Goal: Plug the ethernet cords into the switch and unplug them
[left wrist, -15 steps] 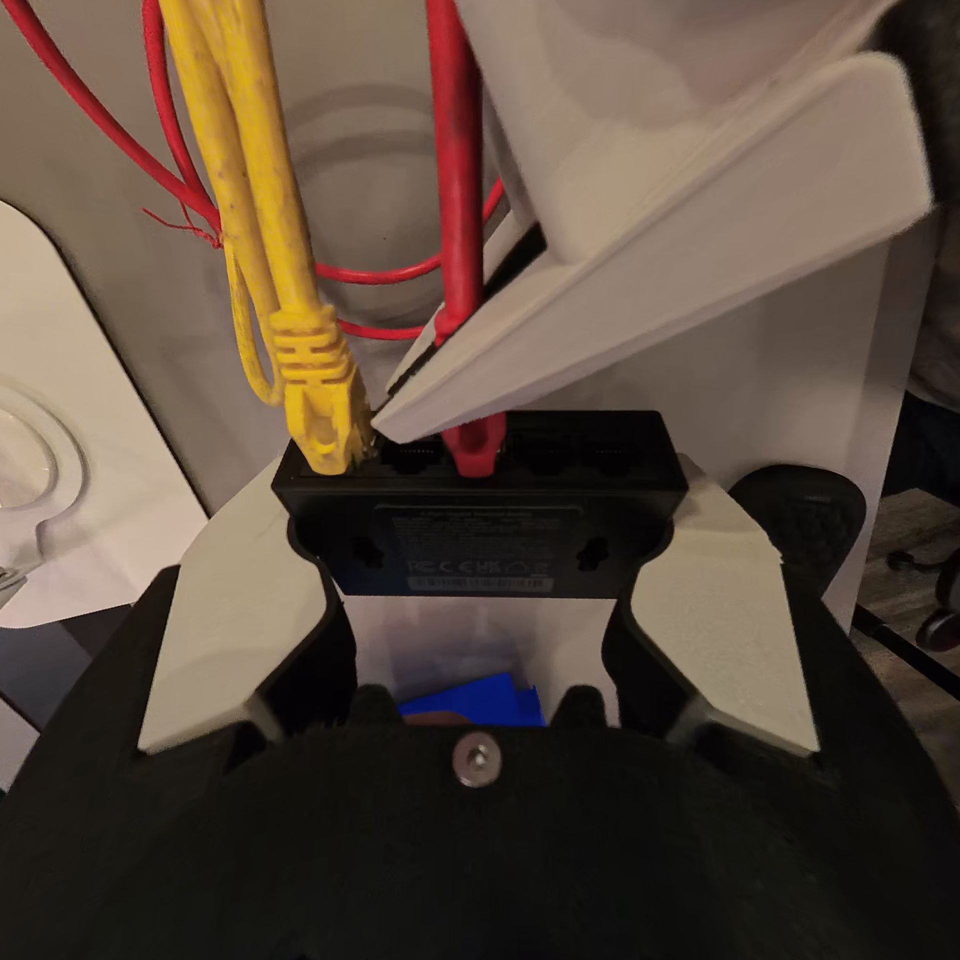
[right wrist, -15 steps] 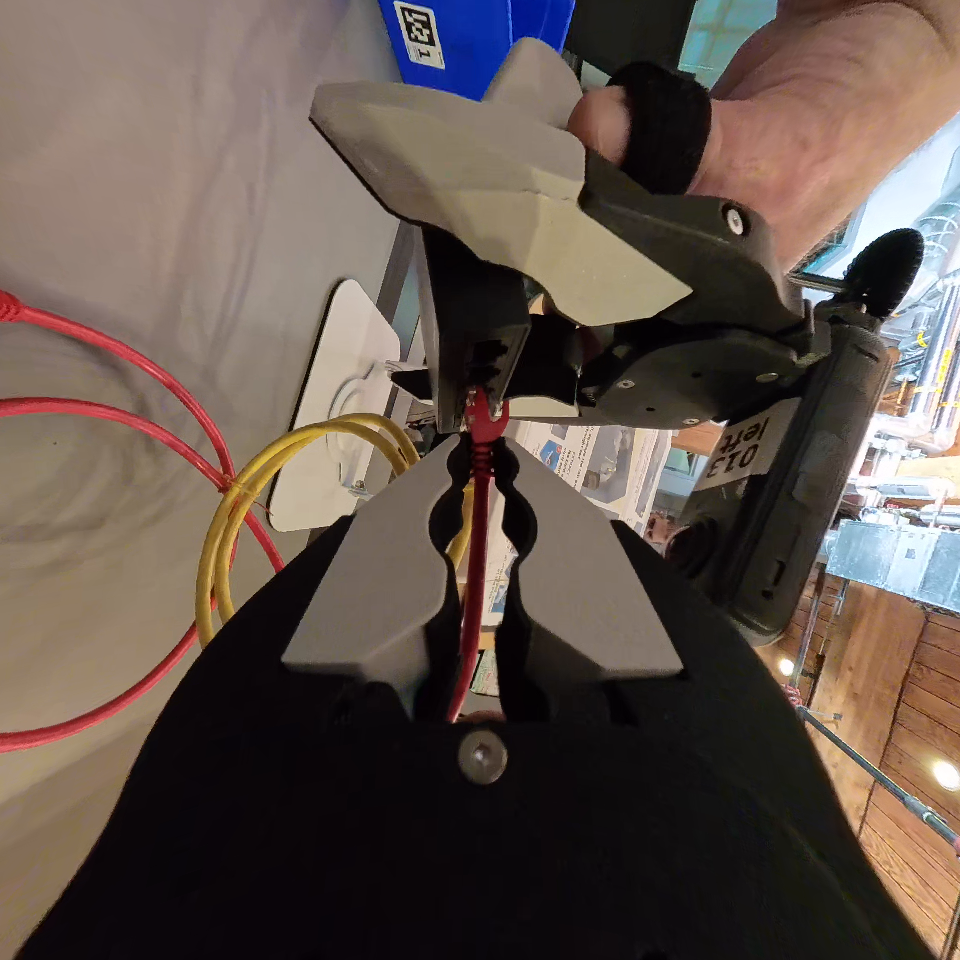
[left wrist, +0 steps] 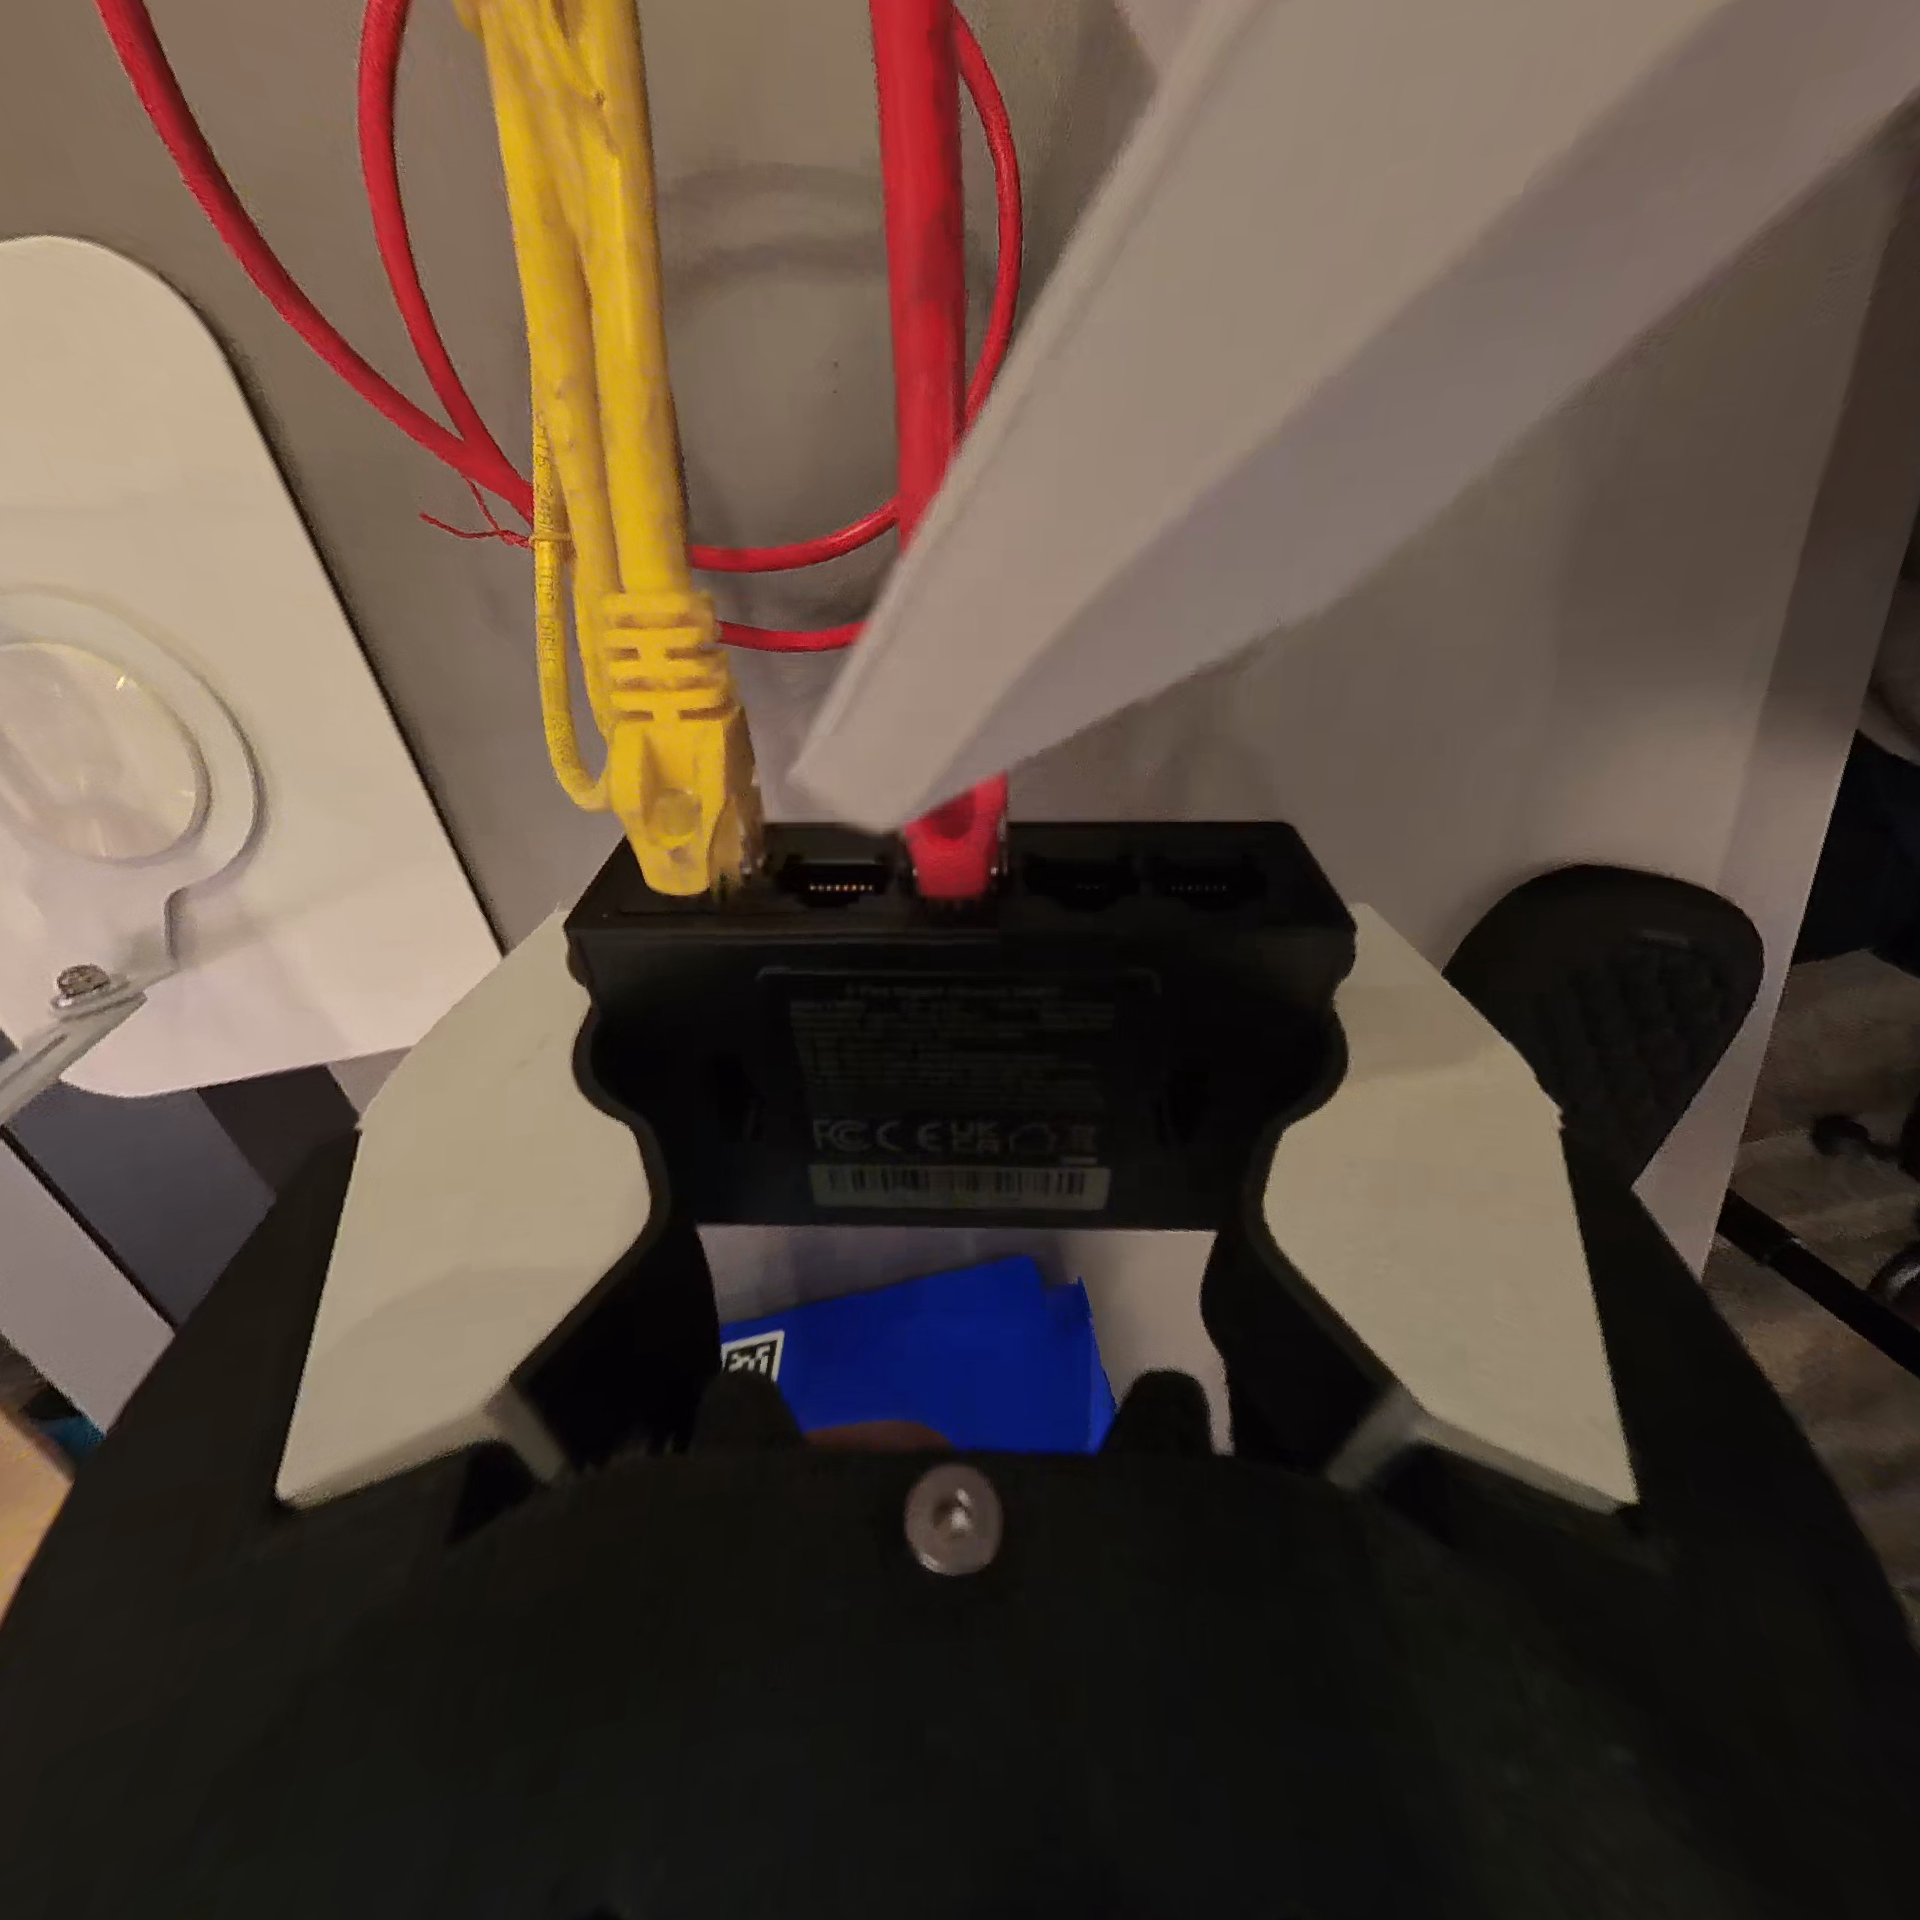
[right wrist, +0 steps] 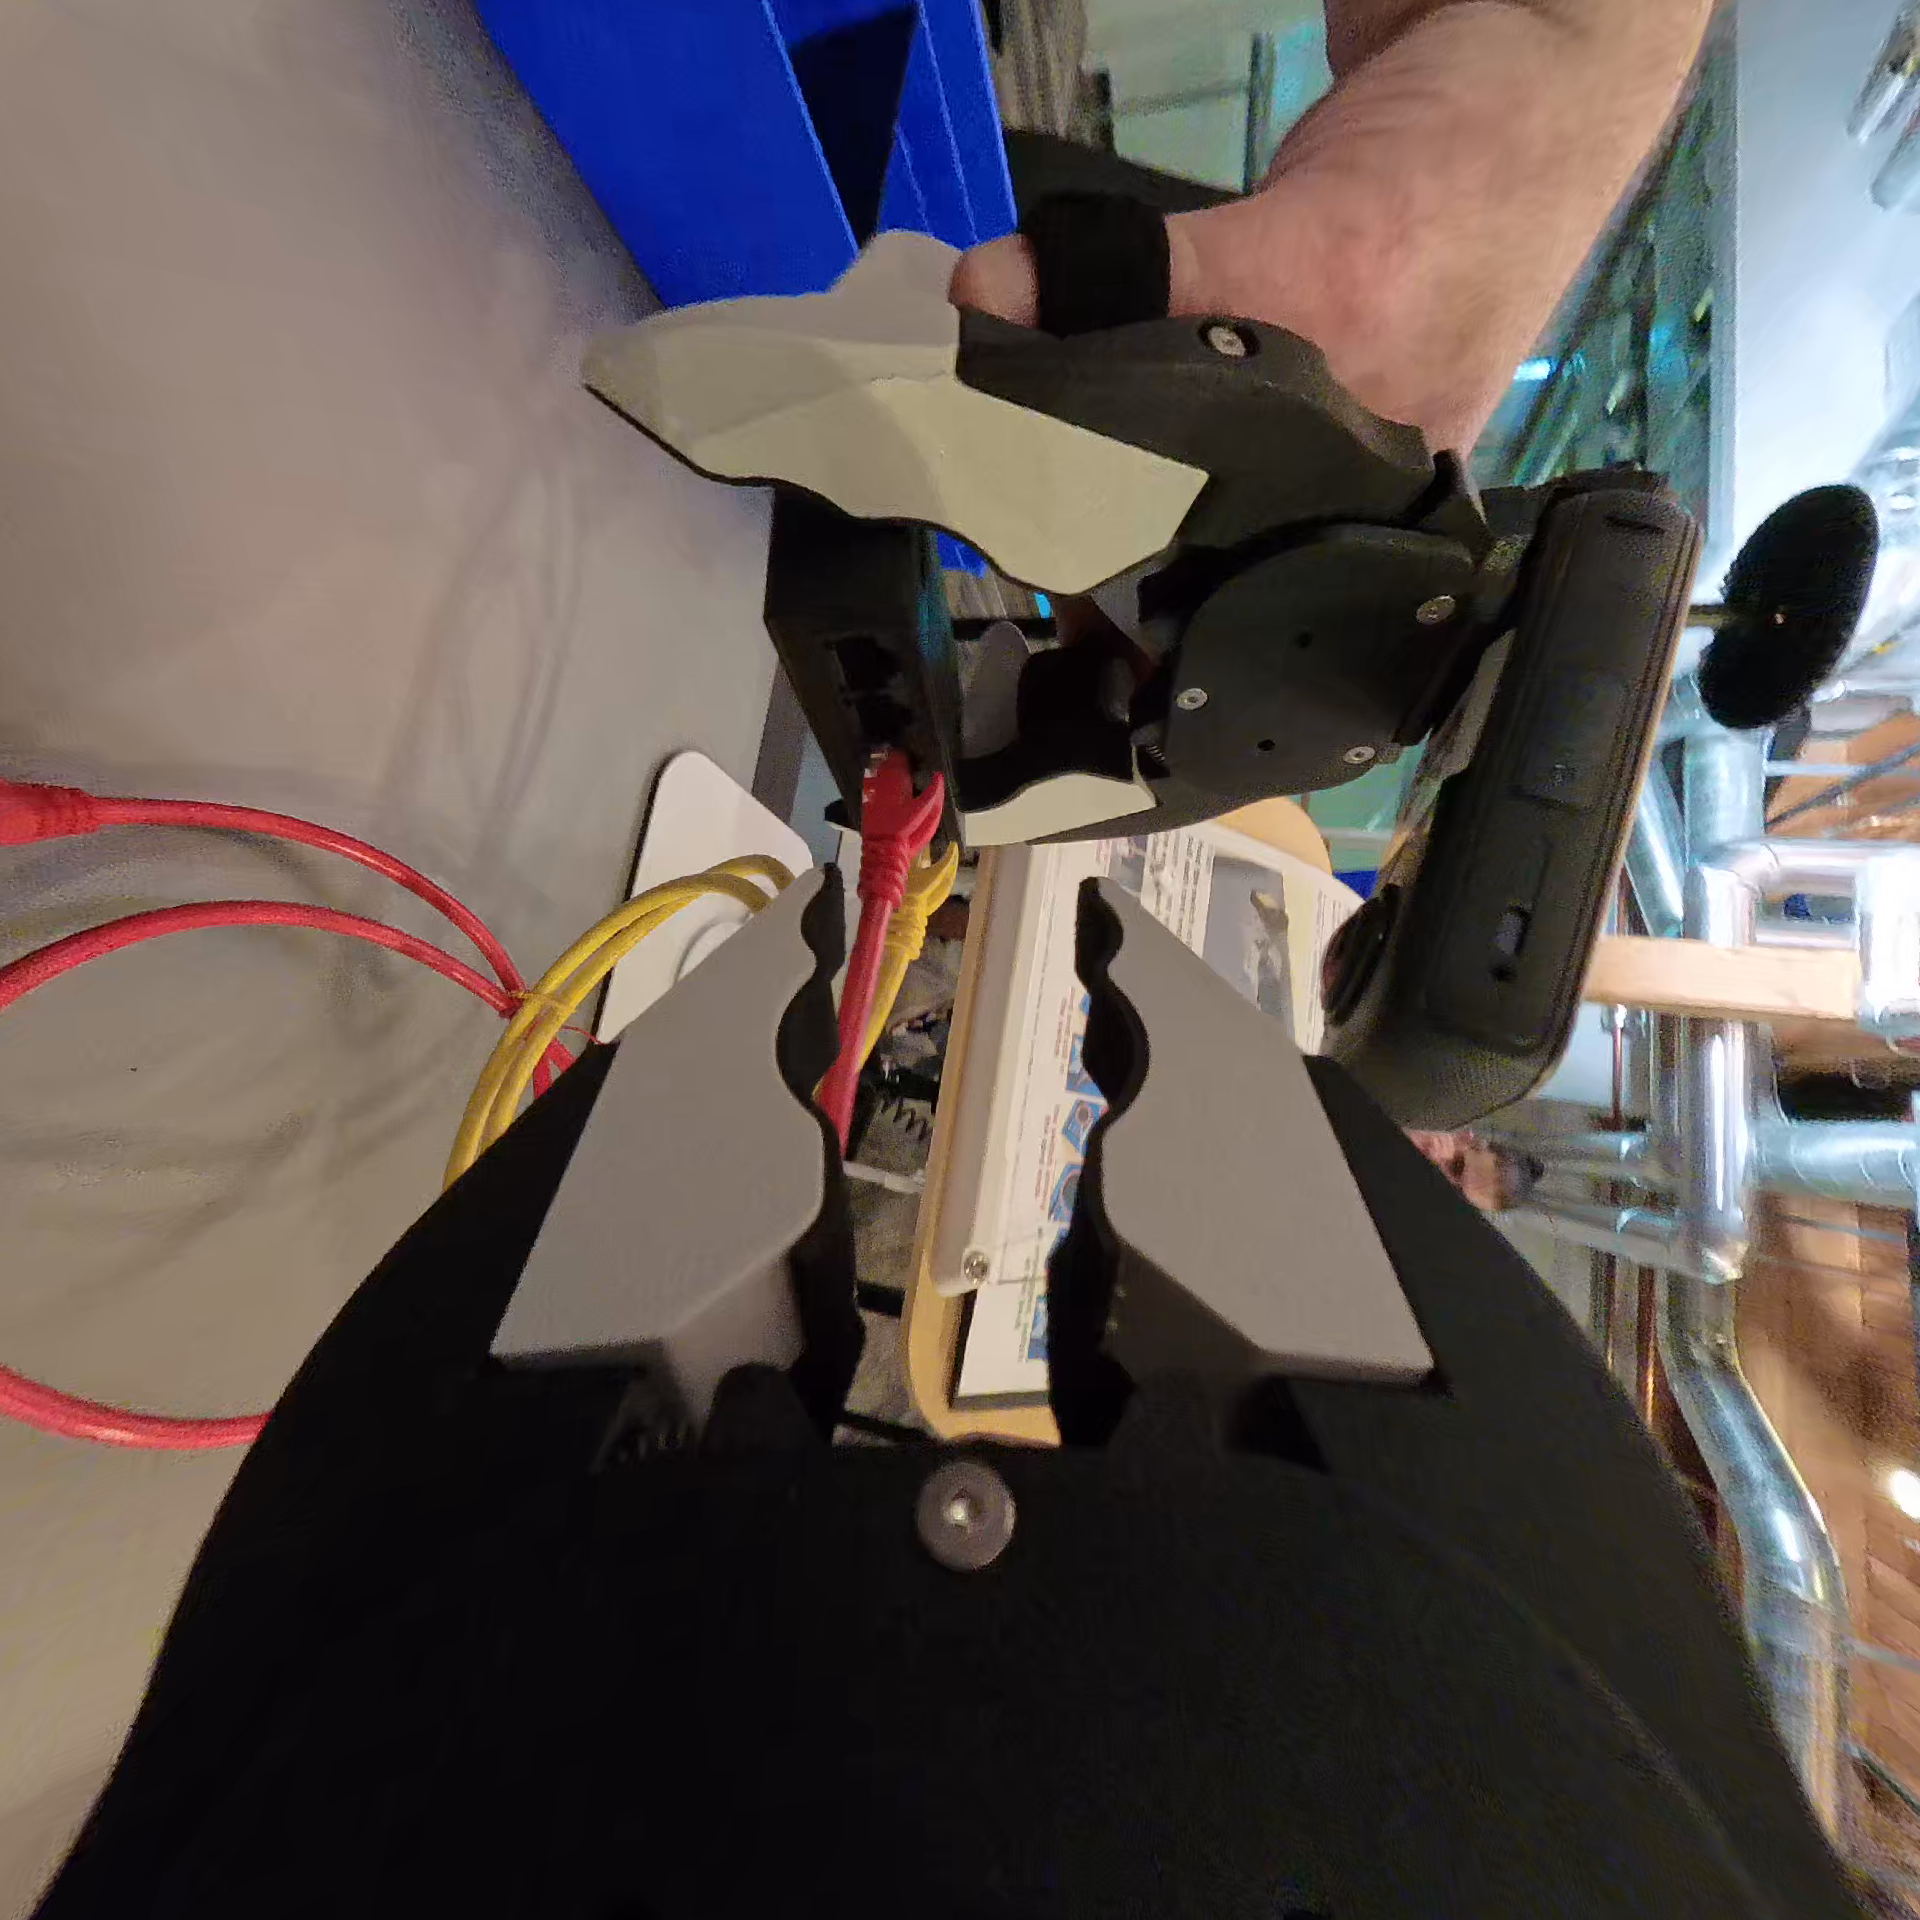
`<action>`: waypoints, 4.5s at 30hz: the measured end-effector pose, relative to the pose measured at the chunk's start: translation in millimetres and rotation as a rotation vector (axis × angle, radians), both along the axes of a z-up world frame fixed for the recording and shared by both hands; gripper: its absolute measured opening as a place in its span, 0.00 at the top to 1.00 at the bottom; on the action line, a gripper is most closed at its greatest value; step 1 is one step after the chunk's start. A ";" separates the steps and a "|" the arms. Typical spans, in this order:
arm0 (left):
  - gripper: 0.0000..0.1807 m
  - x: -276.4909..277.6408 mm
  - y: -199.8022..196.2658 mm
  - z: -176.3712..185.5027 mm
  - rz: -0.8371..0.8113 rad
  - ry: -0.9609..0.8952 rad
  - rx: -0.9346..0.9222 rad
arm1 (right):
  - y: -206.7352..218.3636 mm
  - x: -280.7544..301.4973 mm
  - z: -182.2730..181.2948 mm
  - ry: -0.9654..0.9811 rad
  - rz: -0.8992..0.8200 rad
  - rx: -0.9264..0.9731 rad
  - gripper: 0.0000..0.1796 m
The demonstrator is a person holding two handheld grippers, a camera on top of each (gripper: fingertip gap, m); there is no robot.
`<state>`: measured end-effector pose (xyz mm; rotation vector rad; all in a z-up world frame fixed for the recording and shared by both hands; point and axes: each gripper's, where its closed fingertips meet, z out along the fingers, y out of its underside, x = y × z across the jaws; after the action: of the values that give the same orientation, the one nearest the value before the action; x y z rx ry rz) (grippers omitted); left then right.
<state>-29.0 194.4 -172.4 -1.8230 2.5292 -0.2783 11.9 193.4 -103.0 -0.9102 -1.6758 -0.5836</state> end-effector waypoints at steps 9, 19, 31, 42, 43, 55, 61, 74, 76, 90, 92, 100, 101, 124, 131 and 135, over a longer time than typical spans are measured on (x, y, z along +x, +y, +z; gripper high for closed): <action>0.32 -22.1 -1.1 21.3 0.037 -0.013 -0.046 | 6.3 -34.2 -9.0 -0.016 0.070 -0.051 0.82; 0.32 -34.7 -1.6 27.7 0.076 -0.030 -0.110 | 13.4 -49.5 -5.9 0.077 0.014 0.115 0.92; 0.27 -40.3 3.3 27.8 0.132 0.039 -0.078 | 21.7 -48.6 3.2 0.128 -0.040 0.106 0.97; 0.27 -37.2 4.8 25.5 0.095 0.118 -0.002 | 23.6 -53.2 8.3 0.134 -0.044 0.124 0.97; 0.28 -37.8 4.6 26.2 0.099 0.128 -0.009 | 23.7 -53.5 8.3 0.139 -0.046 0.127 0.97; 0.29 -37.0 15.4 35.6 0.063 0.132 0.041 | 30.7 -50.4 19.3 0.179 -0.033 0.137 0.90; 0.29 -43.7 19.2 38.3 0.078 0.141 0.044 | 18.7 -54.6 25.4 0.161 0.098 0.042 0.78; 0.29 -46.7 27.4 64.4 0.127 0.076 0.026 | -6.2 -73.9 60.9 0.186 0.304 -0.357 0.71; 0.29 -48.8 25.1 66.3 0.124 0.076 0.026 | -3.4 -68.0 76.3 0.336 0.317 -0.299 0.65; 0.29 -46.5 12.6 89.6 0.109 0.058 0.063 | 7.6 -62.0 73.5 0.317 0.247 -0.049 0.85; 0.29 -47.8 11.3 90.9 0.096 0.064 0.099 | 8.6 -60.0 77.5 0.323 0.235 0.000 0.85; 0.30 -57.0 2.4 97.4 0.046 0.111 0.177 | 3.5 -68.6 80.9 0.346 0.246 0.066 0.80; 0.30 -58.6 1.2 97.8 0.045 0.115 0.173 | 2.7 -69.1 82.8 0.356 0.246 0.073 0.80; 0.28 -59.4 -17.2 95.4 0.093 0.187 0.082 | -15.5 -80.9 77.6 0.255 0.236 -0.001 0.90; 0.29 -54.2 -15.6 94.5 0.117 0.216 0.063 | -9.8 -73.7 77.9 0.221 0.195 0.024 0.92; 0.29 -51.7 -16.1 94.7 0.119 0.233 0.055 | -10.0 -72.0 77.1 0.213 0.194 0.008 0.91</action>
<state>-80.7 178.3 -77.7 -2.0854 2.5256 0.0071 -60.1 183.4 -26.0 -0.7650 -1.5458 -0.3493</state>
